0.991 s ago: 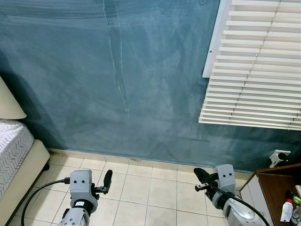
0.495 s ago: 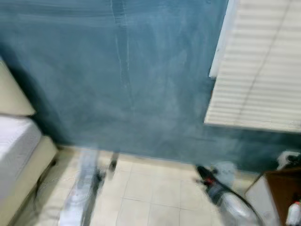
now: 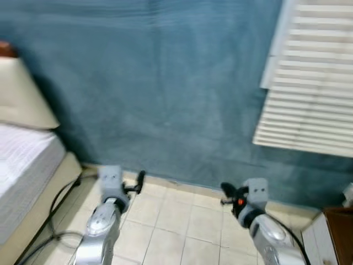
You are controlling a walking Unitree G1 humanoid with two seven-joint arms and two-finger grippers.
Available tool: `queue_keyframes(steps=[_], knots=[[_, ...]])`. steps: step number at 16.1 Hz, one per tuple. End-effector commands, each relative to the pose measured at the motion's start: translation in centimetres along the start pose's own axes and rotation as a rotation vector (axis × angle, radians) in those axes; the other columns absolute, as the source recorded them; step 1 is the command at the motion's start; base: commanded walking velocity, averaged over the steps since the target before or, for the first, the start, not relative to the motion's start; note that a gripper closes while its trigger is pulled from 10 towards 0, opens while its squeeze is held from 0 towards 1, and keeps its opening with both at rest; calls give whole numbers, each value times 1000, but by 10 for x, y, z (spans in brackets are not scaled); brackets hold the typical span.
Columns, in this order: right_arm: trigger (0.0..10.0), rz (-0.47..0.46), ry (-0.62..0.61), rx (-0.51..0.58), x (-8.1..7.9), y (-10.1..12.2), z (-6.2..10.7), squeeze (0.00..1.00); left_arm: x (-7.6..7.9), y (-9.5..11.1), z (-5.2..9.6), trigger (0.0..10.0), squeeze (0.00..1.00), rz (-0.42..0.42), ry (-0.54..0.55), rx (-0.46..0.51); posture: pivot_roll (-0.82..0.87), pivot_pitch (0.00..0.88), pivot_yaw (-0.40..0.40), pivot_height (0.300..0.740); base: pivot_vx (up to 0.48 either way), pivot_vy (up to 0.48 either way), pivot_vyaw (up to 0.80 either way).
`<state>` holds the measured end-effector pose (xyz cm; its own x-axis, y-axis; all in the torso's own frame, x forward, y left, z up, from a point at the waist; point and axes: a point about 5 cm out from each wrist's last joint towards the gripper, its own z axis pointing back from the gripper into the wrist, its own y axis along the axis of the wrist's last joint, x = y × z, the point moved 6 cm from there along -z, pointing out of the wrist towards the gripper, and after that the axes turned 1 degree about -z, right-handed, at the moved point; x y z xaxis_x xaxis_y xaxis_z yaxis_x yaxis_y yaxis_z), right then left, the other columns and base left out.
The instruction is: Clean up the room
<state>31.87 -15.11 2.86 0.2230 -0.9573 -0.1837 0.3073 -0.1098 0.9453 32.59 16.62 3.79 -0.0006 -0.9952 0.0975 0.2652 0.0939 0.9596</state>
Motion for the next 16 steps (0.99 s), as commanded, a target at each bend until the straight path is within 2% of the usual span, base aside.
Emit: queue_keyframes(steps=[1, 3, 5, 6, 9, 13, 15, 16], knots=[[10000, 26, -14, -21, 13, -1, 6, 0, -1, -13, 4, 10000, 0, -13, 20, -37, -38, 0, -12, 740, 0, 0, 513], [10000, 51, -6, -50, 24, -5, 7, 0, 12, -10, 0, 10000, 0, -78, -27, -37, -35, 0, -15, 740, 0, 0, 503], [10000, 36, -5, -39, 21, -4, 1, 0, 11, -6, -3, 10000, 0, -61, -22, -29, -33, 0, -6, 740, 0, 0, 500], [10000, 17, -8, -22, 20, -2, -1, 0, 11, -5, -2, 10000, 0, -45, -9, -24, -29, 0, 0, 740, 0, -480, 500], [10000, -2, -18, 8, 20, -1, -6, 0, 22, 4, -7, 10000, 0, -93, -17, 12, -23, 0, 23, 740, 0, -446, 475], [10000, -19, -15, 68, 15, 6, -11, 0, 13, 8, -16, 10000, 0, -116, 17, 13, -24, 0, 42, 740, 0, 0, 470], [10000, -30, -12, 67, 15, 5, -13, 0, 14, 21, -19, 10000, 0, -121, 19, 66, -22, 0, 44, 740, 0, 0, 463], [10000, -31, 2, 67, 12, 5, -15, 0, 11, 29, -21, 10000, 0, -89, 31, 98, -23, 0, 46, 740, 480, 0, 463]])
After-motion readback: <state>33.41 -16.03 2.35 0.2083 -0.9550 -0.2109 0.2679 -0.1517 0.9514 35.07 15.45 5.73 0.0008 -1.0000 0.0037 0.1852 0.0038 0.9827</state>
